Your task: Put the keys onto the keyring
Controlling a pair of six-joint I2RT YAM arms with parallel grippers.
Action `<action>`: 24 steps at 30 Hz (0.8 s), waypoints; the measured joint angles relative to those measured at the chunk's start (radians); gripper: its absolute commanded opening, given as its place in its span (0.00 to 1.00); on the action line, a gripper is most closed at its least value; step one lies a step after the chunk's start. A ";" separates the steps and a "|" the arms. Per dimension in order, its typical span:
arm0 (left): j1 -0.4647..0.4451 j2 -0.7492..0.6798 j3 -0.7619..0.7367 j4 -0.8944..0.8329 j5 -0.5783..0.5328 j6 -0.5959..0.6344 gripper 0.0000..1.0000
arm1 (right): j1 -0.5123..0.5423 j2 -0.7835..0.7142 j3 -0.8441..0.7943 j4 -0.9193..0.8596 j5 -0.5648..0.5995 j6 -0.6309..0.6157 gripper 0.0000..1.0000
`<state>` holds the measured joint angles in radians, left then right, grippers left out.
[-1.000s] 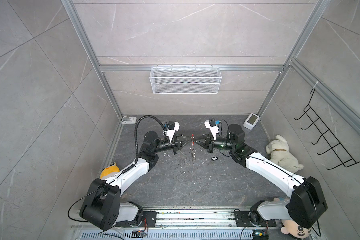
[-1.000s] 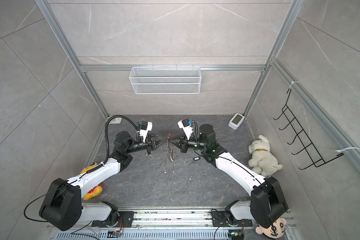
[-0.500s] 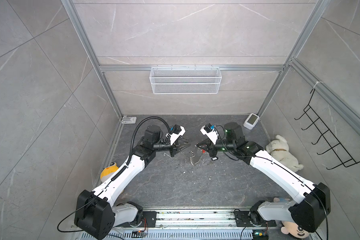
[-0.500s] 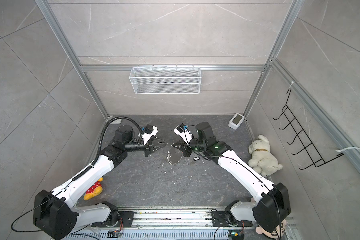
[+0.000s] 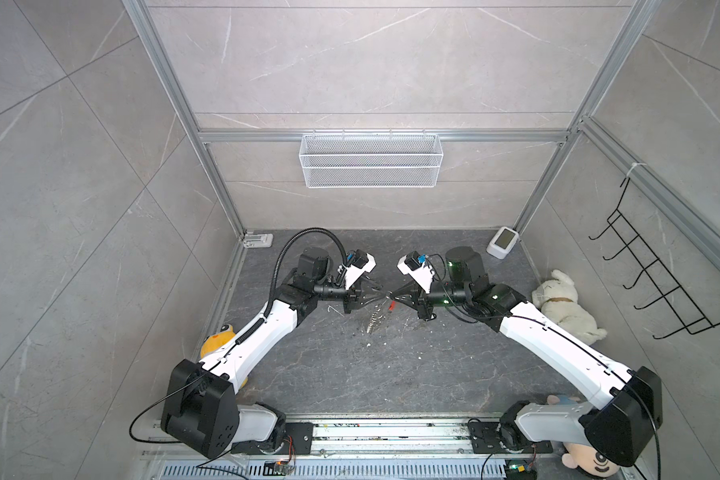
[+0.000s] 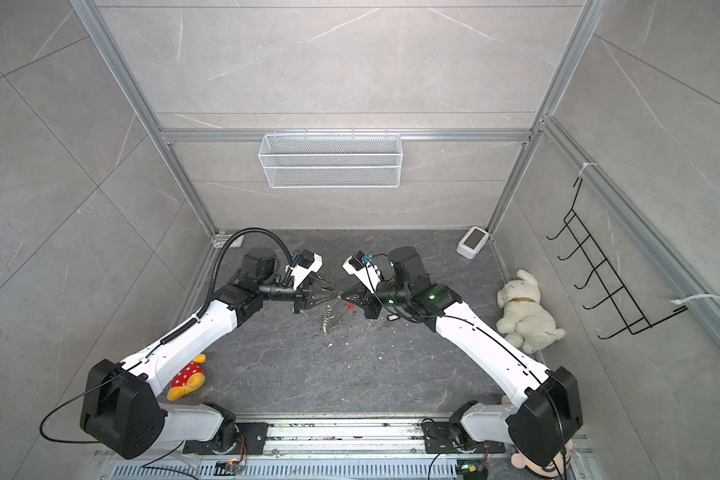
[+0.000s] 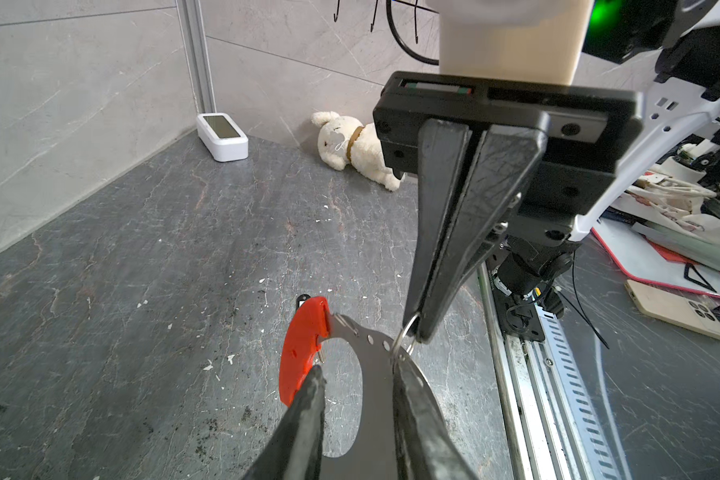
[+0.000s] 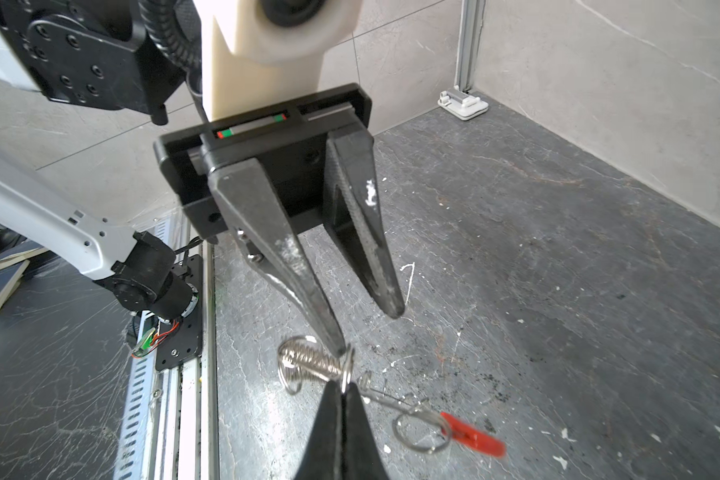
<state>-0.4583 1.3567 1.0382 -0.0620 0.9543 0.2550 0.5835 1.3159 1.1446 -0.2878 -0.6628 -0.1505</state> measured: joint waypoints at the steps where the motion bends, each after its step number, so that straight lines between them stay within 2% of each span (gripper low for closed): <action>1: 0.000 0.000 0.000 0.004 0.006 -0.003 0.30 | 0.002 0.000 0.000 0.000 -0.003 0.000 0.00; 4: 0.000 0.002 0.001 0.014 0.024 -0.016 0.30 | 0.004 0.000 0.000 0.000 -0.007 0.000 0.00; 13: -0.002 0.031 0.013 0.018 0.076 -0.044 0.19 | 0.006 0.000 0.000 0.000 -0.006 0.000 0.00; 18: -0.003 0.032 0.013 0.018 0.090 -0.051 0.10 | 0.006 0.005 0.007 0.002 -0.004 0.000 0.00; 22: -0.003 0.032 0.013 0.018 0.100 -0.053 0.06 | 0.006 0.008 0.008 0.004 -0.003 0.001 0.00; 24: -0.003 0.035 0.013 0.016 0.110 -0.053 0.00 | 0.006 0.012 0.008 0.006 0.000 0.001 0.00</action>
<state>-0.4614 1.3918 1.0508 -0.0456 1.0641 0.2020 0.5896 1.3277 1.1526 -0.2821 -0.6632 -0.1497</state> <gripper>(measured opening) 0.049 0.048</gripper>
